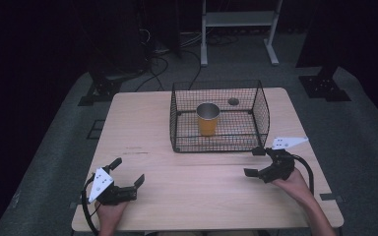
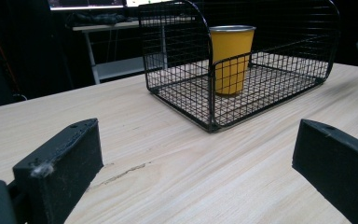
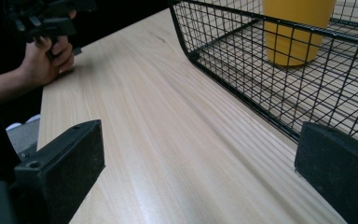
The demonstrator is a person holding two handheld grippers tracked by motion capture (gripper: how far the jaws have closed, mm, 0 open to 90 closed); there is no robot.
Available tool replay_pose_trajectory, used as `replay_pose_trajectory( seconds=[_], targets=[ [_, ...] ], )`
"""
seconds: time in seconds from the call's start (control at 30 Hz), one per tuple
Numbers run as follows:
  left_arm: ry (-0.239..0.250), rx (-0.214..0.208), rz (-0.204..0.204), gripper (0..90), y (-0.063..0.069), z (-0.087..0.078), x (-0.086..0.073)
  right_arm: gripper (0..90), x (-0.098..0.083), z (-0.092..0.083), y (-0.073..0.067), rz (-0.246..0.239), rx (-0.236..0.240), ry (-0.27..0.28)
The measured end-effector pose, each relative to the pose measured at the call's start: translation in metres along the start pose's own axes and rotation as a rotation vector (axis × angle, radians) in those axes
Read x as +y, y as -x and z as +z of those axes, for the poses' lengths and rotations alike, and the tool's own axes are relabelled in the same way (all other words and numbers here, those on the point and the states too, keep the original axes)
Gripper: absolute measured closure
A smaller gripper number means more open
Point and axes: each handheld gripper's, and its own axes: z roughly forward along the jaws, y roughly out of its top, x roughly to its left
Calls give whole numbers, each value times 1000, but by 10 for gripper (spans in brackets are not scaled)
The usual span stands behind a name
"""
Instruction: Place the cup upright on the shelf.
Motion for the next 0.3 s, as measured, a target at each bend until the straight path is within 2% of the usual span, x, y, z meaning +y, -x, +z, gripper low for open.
replay_pose_trajectory(
  seconds=[0.17,0.27,0.3],
  targets=[
    [-2,0,3,8,0,0,0,10,-13,-4,-9,9,-36,38],
    [-1,3,1,8,0,0,0,10,-22,-9,-16,38,-44,110],
    [0,6,0,8,0,0,0,11,-23,-10,-18,37,-45,114]
  ],
)
